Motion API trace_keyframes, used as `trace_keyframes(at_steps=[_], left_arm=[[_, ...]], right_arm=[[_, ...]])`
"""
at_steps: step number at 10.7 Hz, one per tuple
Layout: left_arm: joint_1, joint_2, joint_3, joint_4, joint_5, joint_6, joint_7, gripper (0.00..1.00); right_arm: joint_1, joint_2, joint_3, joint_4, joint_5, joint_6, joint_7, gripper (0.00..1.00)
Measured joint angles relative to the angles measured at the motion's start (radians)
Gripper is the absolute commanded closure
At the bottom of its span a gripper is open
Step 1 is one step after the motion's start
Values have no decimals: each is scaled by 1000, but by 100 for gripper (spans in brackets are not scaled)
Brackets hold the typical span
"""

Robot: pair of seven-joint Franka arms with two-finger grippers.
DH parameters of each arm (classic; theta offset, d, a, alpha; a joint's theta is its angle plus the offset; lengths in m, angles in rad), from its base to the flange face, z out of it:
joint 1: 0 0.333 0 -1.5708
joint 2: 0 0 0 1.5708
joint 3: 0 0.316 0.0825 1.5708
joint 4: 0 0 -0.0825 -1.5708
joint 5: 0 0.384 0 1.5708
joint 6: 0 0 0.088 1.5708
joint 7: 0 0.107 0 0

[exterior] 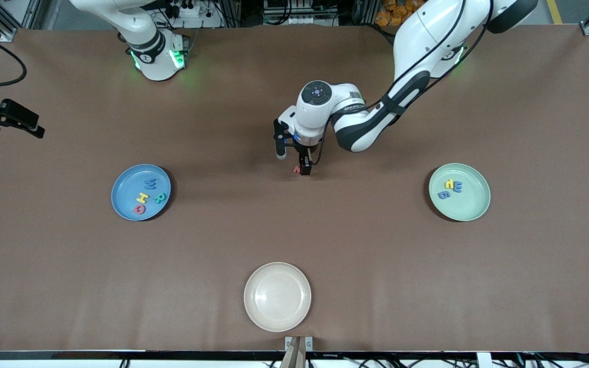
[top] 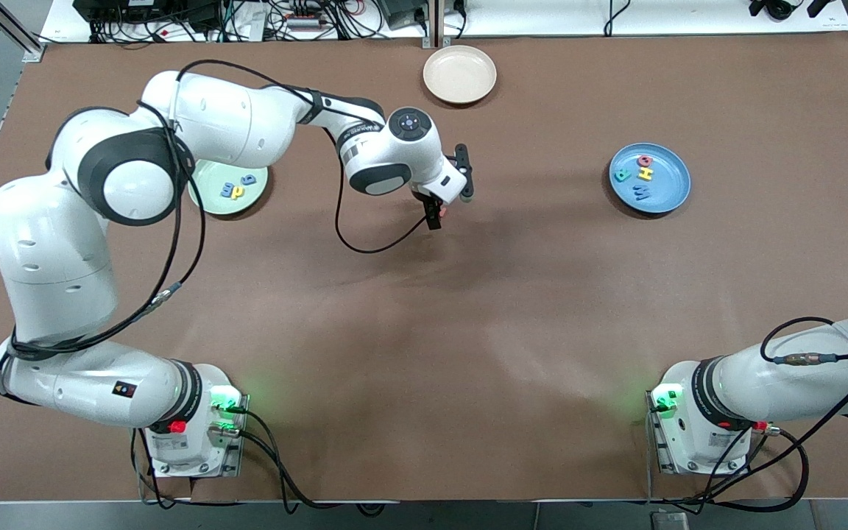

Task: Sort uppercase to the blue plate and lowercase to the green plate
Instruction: 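Lower the left gripper and grasp the pink w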

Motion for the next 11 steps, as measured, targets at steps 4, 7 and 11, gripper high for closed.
trace_keyframes(at_steps=[4,7,11], left_arm=[[-2,38,0,11,18,26,0,13],[-12,44,26,38,19,26,2,13],[-31,78,42,63,23,26,9,24]], right_arm=[[0,0,0,0,0,0,0,0],[0,0,0,0,0,-1,0,0],[0,0,0,0,0,-1,0,0]])
